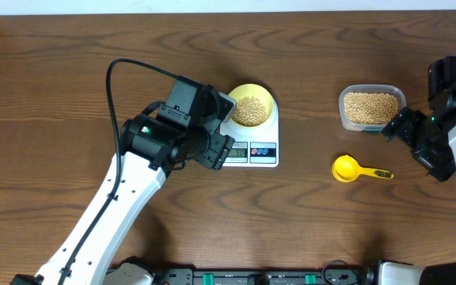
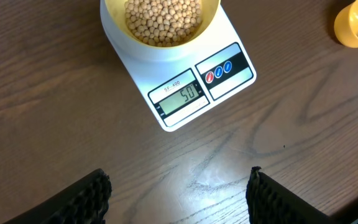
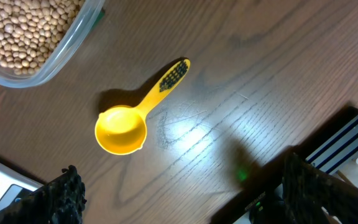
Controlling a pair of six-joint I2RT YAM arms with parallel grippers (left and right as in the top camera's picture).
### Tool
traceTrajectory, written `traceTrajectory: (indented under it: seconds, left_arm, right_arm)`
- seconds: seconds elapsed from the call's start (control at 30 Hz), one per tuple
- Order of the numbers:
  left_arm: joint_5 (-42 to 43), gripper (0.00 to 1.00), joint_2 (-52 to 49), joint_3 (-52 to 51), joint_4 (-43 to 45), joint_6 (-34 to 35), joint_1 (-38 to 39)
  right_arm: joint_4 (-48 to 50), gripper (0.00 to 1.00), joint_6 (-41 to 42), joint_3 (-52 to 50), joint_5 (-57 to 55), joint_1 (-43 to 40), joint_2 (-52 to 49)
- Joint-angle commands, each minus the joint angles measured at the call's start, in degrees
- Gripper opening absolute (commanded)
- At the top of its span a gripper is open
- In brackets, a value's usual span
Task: Scoop item into bowl and weigh 50g on scale
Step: 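Lower the right gripper and grasp the yellow scoop handle on the table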
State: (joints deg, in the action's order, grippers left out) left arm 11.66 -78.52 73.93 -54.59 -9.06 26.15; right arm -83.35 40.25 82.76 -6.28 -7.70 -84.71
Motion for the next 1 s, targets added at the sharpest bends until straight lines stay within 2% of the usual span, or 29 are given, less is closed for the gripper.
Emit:
traceTrajectory:
  seconds: [0.0,0.17,0.43,0.97]
  left_arm:
    - [-0.37,0.73,1.07,-0.11,0.02,-0.55,0.07]
    - [-0.37,0.73,1.07,-0.11,0.02,-0.55,0.07]
    - [-0.37,0.73,1.07,-0.11,0.02,-0.55,0.07]
    - [-0.37,0.73,1.07,-0.11,0.02,-0.55,0.07]
  right_arm:
    - [-0.33,0.99,1.49,-0.02,-1.03,-0.13,0.20]
    - [0.52,0.99,1.49,-0.92,-0.81,-0.13,0.20]
    - [5.49,0.99,3.08,-9.64,1.38,-0.13,0.20]
    - [20.98,0.99,4.74,-25.90,3.45,-0.15,0.20]
